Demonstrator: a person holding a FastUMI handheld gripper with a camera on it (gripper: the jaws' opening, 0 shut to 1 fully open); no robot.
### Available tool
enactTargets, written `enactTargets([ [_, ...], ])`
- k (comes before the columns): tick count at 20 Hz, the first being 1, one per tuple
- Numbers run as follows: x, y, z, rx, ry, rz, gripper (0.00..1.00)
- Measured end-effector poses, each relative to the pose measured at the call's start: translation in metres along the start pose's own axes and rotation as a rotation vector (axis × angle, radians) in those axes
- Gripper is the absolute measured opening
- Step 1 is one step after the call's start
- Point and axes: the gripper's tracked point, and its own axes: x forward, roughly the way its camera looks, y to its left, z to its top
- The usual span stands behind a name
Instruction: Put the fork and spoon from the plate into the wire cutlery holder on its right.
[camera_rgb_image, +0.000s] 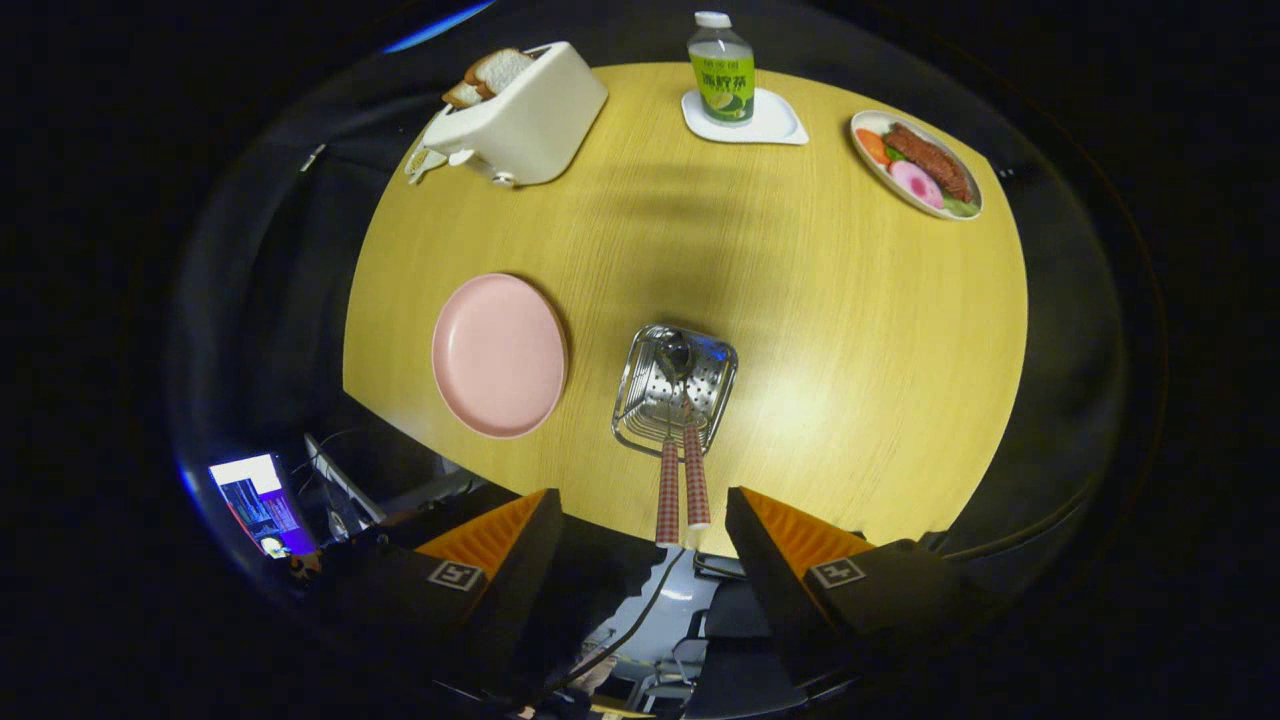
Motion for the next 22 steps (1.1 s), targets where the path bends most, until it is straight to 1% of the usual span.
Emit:
enactTargets([
  [2, -0.01, 0.0, 0.004, 0.005, -0.136, -0.018, 1.0],
  [5, -0.024, -0.009, 0.004, 0.003, -0.314, -0.093, 1.0],
  [7, -0.036, -0.008, 0.014, -0.012, -0.456, -0.134, 1.0],
  [11, -0.068, 0.012, 0.028, -0.032, -0.696, -0.152, 1.0],
  [14, -0.092, 0.022, 0.03, -0.078, -0.826, -0.163, 1.0],
  [18, -0.12, 0.032, 0.03, -0.111, -0.984, -0.144, 1.0],
  [22, -0.142, 0.031, 0.021, -0.143, -1.098, -0.152, 1.0],
])
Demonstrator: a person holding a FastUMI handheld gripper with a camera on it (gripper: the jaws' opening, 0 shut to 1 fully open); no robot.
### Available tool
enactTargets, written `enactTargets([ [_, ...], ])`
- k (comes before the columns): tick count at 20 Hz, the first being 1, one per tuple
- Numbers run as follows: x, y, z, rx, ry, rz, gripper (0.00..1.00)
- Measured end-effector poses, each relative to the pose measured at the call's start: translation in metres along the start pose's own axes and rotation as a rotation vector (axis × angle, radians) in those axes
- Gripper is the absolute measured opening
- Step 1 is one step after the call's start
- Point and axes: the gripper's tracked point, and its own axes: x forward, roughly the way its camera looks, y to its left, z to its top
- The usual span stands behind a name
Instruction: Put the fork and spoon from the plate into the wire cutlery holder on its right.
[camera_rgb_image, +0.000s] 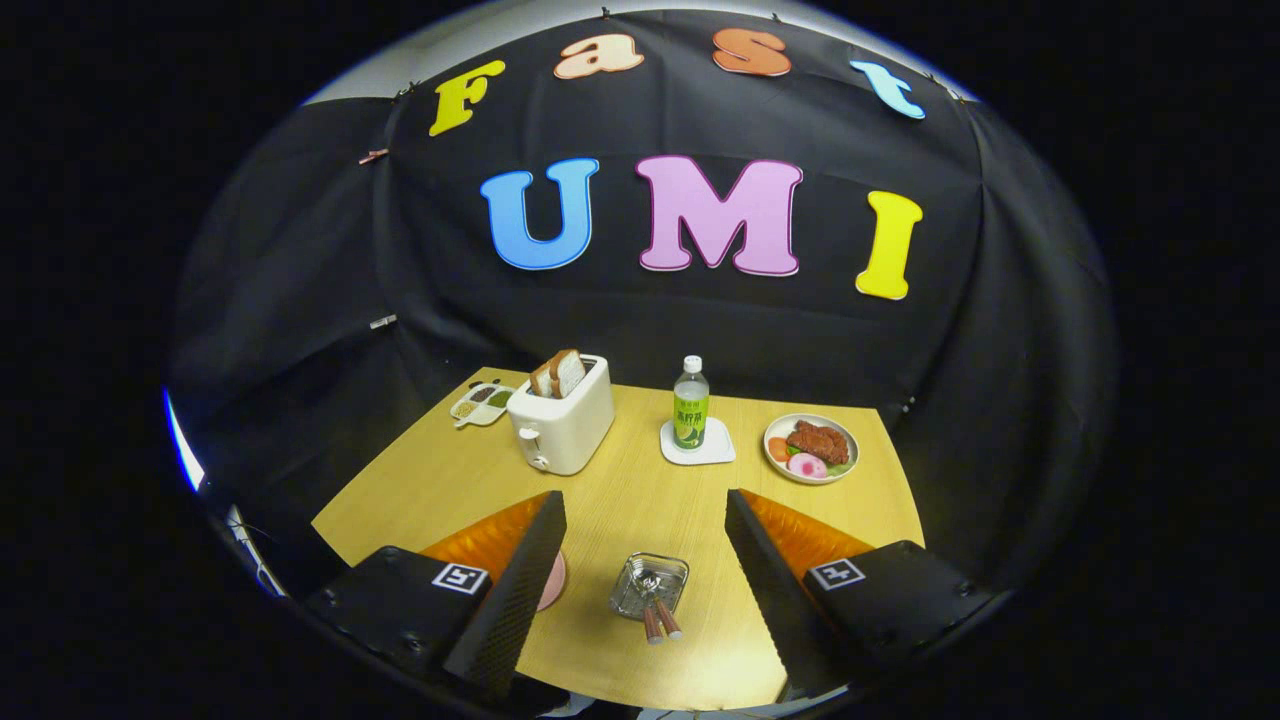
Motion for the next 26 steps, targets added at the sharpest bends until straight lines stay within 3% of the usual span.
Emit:
enactTargets([
  [11, -0.016, 0.003, 0.0, -0.038, -0.104, 0.085, 1.0],
  [26, -0.017, -0.002, 0.018, -0.083, -0.164, 0.114, 1.0],
])
